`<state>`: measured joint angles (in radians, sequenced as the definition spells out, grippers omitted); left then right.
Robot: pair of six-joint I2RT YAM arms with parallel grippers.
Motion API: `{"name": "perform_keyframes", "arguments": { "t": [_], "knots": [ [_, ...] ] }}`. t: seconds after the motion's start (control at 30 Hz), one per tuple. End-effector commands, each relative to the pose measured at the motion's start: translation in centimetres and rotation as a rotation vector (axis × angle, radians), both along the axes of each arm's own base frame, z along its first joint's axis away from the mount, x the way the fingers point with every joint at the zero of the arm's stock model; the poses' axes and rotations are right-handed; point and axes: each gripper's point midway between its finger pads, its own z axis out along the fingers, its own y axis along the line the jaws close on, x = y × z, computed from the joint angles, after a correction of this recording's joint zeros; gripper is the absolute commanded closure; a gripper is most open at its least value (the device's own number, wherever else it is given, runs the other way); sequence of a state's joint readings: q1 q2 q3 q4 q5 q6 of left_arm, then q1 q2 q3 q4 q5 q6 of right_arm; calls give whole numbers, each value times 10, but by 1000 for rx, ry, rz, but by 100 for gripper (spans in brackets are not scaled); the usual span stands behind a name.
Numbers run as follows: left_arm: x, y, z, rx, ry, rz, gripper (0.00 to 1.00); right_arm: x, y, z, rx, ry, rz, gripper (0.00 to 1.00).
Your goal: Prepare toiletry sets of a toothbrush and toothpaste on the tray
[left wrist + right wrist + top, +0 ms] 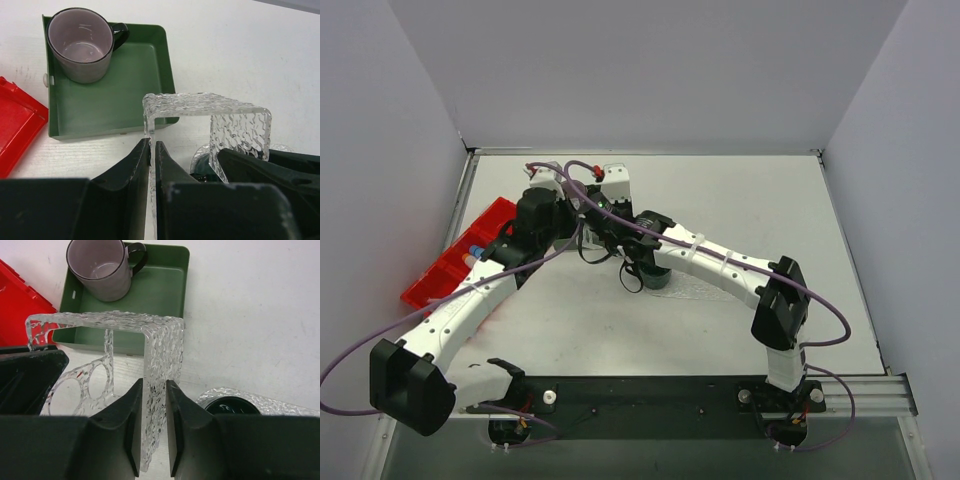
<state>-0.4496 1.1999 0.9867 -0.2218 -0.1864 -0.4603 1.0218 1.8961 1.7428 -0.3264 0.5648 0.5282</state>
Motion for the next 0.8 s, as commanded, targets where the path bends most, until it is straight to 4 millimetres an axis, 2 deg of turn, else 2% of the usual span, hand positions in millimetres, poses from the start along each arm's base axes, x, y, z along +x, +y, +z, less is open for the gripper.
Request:
{"name": "perform_keyframes", "arguments": {
  "t": [0.0,0.1,0.2,0.27,0.3,0.37,0.4,0.47,0.5,0.63,0.77],
  "knots": [
    [4,-14,27,-55,-90,-54,100,6,-8,15,6,-34,-56,92],
    [1,-20,31,-77,-108,-82,100,7,-11,15,14,-29,-65,100],
    [-2,-27,34,-100,-116,-118,99,7,-13,14,32,-18,-71,100],
    [-4,-30,36,-116,-120,-138,94,7,-16,11,44,-12,-77,100],
    [-4,-31,36,-121,-124,-142,86,7,-14,15,73,-12,-68,100],
    [-5,-33,37,-126,-128,-152,78,7,-17,8,87,-1,-67,100],
    [-6,-33,38,-127,-129,-154,71,6,-16,16,120,-11,-57,100],
    [-6,-34,39,-134,-131,-158,63,5,-19,24,151,-29,-50,100],
    [-7,-36,42,-140,-136,-170,54,5,-20,21,160,-33,-49,100],
    [-13,-42,52,-171,-170,-217,35,2,-26,26,203,-43,-36,100],
    [-17,-47,64,-201,-217,-259,24,1,-37,35,233,-57,-39,100]
  ]
}}
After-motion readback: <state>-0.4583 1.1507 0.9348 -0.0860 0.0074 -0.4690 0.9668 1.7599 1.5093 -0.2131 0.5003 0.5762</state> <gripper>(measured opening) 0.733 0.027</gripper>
